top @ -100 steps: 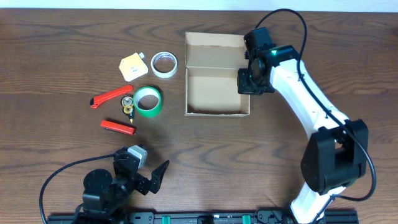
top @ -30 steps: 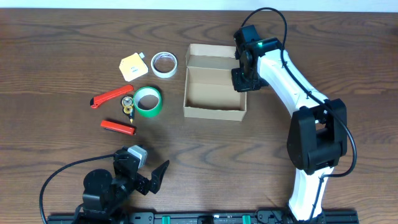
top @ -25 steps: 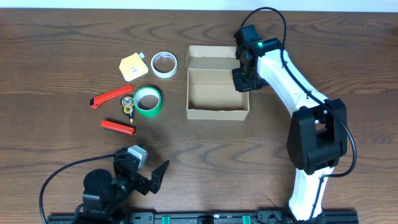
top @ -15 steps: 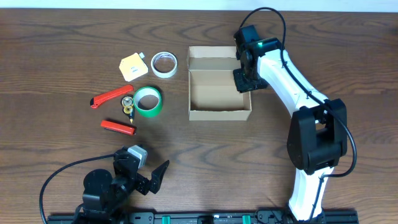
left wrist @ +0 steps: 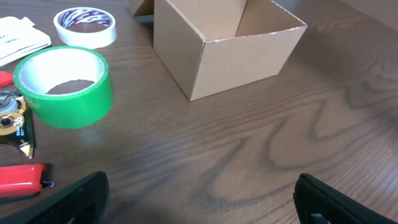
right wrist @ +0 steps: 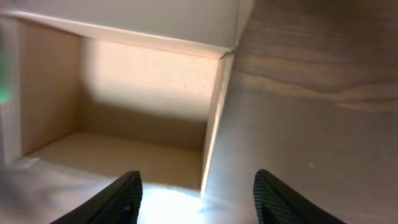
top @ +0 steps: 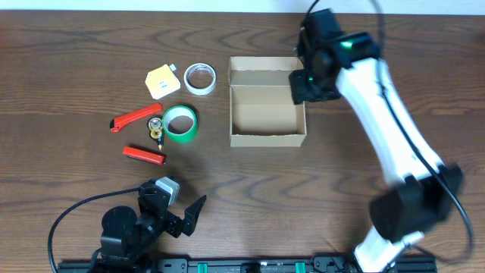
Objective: Pack container
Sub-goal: 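Release the box and retract the right gripper to the right, then reach the left gripper over the green tape roll and grasp it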
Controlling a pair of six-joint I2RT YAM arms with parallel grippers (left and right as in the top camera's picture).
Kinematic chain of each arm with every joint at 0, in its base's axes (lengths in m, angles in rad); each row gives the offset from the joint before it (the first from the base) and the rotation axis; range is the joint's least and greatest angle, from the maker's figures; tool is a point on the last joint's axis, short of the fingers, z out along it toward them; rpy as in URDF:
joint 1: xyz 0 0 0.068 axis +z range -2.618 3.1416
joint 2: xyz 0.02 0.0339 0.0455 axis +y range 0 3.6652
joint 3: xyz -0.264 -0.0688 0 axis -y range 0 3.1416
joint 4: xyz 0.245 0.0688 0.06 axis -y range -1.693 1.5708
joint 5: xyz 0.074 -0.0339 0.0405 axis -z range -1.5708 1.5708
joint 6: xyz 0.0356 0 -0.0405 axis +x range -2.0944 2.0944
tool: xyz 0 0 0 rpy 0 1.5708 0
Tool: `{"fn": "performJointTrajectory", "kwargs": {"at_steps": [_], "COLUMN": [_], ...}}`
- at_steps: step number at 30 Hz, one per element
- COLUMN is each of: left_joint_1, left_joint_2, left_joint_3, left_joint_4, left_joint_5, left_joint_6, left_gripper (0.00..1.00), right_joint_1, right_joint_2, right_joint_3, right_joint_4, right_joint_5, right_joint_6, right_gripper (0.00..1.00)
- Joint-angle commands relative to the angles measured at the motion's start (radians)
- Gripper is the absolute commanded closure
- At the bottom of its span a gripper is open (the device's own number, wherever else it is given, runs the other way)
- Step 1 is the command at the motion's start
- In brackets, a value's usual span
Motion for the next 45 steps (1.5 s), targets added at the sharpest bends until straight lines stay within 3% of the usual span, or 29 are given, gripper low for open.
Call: {"fn": "performJointTrajectory", "kwargs": {"at_steps": [1, 16, 19, 20, 21, 32, 34, 40, 45], "left_joint_1": [0.006, 0.006, 0.006, 0.006, 0.006, 0.006, 0.006, 0.006, 0.006], "left_joint_2": [-0.006, -0.006, -0.006, -0.006, -0.006, -0.006, -0.006, 0.003, 0.076], "left_joint_3": [-0.017, -0.017, -0.017, -0.017, -0.017, -0.017, -0.016, 0.042, 0.222], "left_joint_4": [0.0, 0.0, 0.0, 0.0, 0.001, 0.024, 0.024, -0.016, -0.16], "left_joint_5": [-0.003, -0.003, -0.004, -0.004, -0.003, 0.02, 0.038, 0.039, 0.009], "left_joint_6": [-0.003, -0.003, -0.003, -0.003, -0.003, -0.014, -0.066, -0.386, -0.399], "left_gripper": [0.05, 0.05, 0.04, 0.05, 0.05, 0.05, 0.05, 0.05, 0.05], "right_joint_1": [-0.008, -0.009, -0.009, -0.009, -0.009, -0.009, -0.009, -0.009, -0.009], "right_joint_2": [-0.109, -0.591, -0.669, -0.691, -0.714, -0.803, -0.801, -0.795, -0.795], "right_joint_3": [0.007, -0.404, -0.408, -0.408, -0.408, -0.408, -0.409, -0.408, -0.408], "right_joint_4": [-0.039, -0.061, -0.079, -0.081, -0.083, -0.096, -0.096, -0.096, -0.096], "right_joint_5": [-0.048, -0.05, -0.049, -0.049, -0.049, -0.049, -0.049, -0.05, -0.049], "right_joint_6": [-0.027, -0.051, -0.049, -0.049, -0.049, -0.049, -0.049, -0.049, -0.049], "right_gripper": [0.4, 0.3, 0.2, 0.06, 0.01, 0.01, 0.01, 0.01, 0.01]}}
